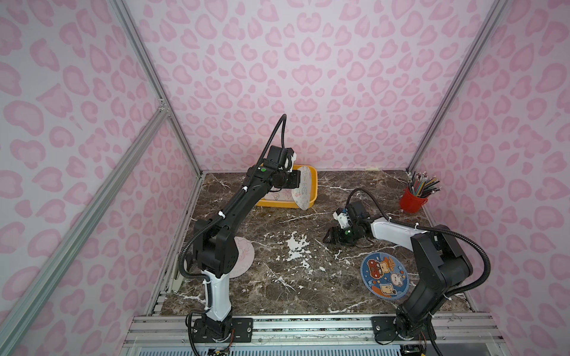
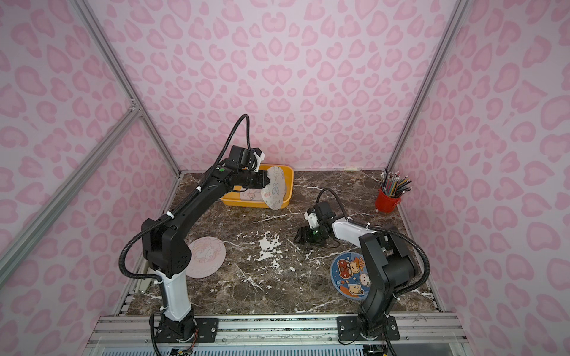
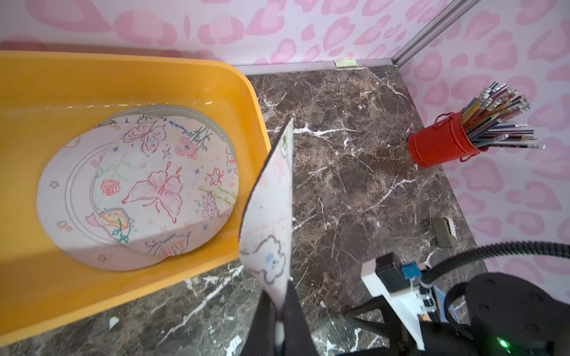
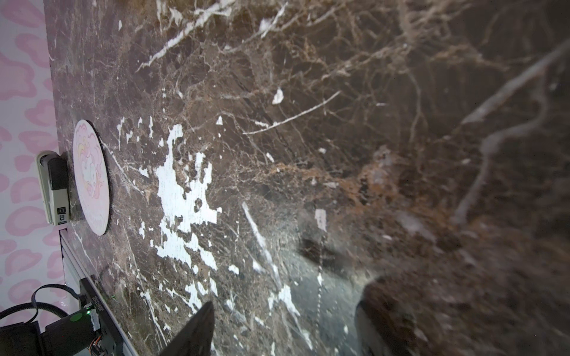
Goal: Put the coasters into the storage box
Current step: Place the coaster in the storage box.
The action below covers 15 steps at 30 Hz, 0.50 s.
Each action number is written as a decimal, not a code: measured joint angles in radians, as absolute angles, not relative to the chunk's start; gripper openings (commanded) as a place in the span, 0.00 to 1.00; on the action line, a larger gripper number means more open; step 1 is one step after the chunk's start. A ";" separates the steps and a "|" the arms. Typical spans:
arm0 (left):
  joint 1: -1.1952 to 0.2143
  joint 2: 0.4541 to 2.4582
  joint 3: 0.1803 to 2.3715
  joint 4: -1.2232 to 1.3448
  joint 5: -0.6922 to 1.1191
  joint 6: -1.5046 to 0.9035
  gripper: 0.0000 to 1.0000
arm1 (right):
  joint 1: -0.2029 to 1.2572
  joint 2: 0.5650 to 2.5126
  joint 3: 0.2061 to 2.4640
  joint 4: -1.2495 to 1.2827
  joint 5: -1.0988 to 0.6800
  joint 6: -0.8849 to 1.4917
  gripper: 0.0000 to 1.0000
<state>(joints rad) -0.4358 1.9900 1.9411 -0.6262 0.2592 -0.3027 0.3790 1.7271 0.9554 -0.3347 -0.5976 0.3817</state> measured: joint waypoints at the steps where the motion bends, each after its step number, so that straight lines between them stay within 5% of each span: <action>1: -0.429 2.014 1.964 -0.626 0.265 -0.302 0.02 | 0.377 1.725 0.954 -0.336 -0.598 0.382 0.73; 15: -0.309 2.277 2.111 -0.597 0.326 -0.295 0.02 | 0.361 1.721 0.958 -0.362 -0.598 0.382 0.73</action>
